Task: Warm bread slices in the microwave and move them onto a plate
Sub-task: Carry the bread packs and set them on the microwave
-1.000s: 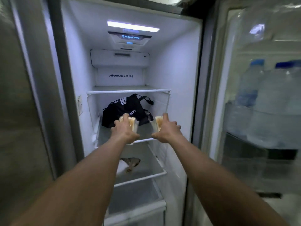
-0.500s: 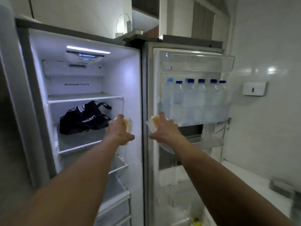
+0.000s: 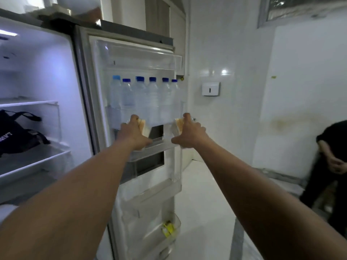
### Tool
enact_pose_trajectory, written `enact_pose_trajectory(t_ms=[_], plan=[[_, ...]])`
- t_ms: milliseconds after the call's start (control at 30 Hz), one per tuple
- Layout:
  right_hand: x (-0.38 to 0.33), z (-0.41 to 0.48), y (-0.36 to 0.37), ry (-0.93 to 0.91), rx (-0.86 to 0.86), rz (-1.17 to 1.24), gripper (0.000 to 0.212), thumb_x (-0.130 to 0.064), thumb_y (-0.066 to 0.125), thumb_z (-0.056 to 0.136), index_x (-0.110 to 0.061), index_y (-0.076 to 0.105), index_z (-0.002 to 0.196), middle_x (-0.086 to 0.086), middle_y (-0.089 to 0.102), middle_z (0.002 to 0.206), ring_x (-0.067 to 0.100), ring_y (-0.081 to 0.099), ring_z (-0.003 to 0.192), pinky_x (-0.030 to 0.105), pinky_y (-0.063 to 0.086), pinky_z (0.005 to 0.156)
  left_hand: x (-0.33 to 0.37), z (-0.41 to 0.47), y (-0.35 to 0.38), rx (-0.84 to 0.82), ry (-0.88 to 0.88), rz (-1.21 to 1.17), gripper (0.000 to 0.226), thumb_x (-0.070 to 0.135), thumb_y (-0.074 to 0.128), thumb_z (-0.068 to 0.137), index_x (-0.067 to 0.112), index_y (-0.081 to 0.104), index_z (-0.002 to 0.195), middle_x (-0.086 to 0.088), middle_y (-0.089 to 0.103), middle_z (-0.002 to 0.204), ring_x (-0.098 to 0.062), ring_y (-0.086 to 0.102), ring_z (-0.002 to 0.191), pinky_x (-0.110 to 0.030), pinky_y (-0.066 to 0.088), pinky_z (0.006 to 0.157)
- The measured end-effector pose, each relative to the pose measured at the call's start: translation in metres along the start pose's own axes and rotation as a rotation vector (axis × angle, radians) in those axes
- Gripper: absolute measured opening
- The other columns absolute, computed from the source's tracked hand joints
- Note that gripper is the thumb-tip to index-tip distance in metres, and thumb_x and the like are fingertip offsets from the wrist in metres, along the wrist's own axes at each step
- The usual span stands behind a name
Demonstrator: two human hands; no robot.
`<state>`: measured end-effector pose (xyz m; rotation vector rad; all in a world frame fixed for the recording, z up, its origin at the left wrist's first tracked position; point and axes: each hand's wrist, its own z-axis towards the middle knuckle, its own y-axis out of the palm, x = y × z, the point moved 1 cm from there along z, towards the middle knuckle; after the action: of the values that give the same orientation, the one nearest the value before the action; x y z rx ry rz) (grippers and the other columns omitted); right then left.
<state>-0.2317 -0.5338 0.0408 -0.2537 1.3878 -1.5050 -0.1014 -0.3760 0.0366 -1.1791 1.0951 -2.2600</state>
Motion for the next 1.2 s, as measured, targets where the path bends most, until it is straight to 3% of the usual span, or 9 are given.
enact_pose_trajectory(t_ms=[133,367,600,867,1200], plan=[[0.048,0.005,-0.008,0.127,0.033,-0.012,0.095,-0.045,0.079,0.071,-0.023,0.021,0.142,0.02,0.051,0.127,0.042,0.049,0.116,0.043,0.035,0.082,0.037,0.007,0.042,-0.083,0.058,-0.038,0.088,0.039,0.086,0.066,0.026,0.03,0.133,-0.014,0.043,0.12,-0.036,0.052,0.108,-0.036,0.043,0.084],[0.118,0.034,-0.025,0.261,0.081,-0.02,0.089,-0.038,0.078,0.072,-0.025,0.022,0.14,0.018,0.048,0.121,0.041,0.045,0.114,0.041,0.036,0.077,0.095,0.04,0.104,-0.164,0.139,-0.064,0.092,0.036,0.085,0.065,0.029,0.027,0.136,-0.014,0.044,0.123,-0.037,0.052,0.108,-0.039,0.048,0.089],[0.186,0.1,-0.043,0.287,0.112,-0.013,0.089,-0.036,0.078,0.074,-0.024,0.021,0.141,0.018,0.047,0.12,0.041,0.044,0.112,0.04,0.036,0.076,0.16,0.097,0.169,-0.182,0.189,-0.07,0.095,0.031,0.083,0.062,0.028,0.028,0.14,-0.014,0.045,0.125,-0.035,0.051,0.111,-0.042,0.048,0.094],[0.267,0.212,-0.061,0.275,0.135,-0.017,0.089,-0.035,0.078,0.073,-0.024,0.021,0.14,0.018,0.048,0.12,0.04,0.044,0.112,0.039,0.036,0.075,0.235,0.193,0.243,-0.15,0.205,-0.118,0.09,0.027,0.085,0.063,0.028,0.031,0.135,-0.012,0.046,0.12,-0.033,0.051,0.102,-0.043,0.053,0.087],[0.339,0.328,-0.048,0.268,0.093,0.018,0.092,-0.033,0.078,0.076,-0.027,0.018,0.144,0.017,0.045,0.124,0.039,0.041,0.116,0.039,0.038,0.076,0.27,0.303,0.333,-0.129,0.166,-0.09,0.093,0.028,0.086,0.062,0.028,0.03,0.136,-0.014,0.045,0.126,-0.035,0.05,0.109,-0.045,0.051,0.091]])
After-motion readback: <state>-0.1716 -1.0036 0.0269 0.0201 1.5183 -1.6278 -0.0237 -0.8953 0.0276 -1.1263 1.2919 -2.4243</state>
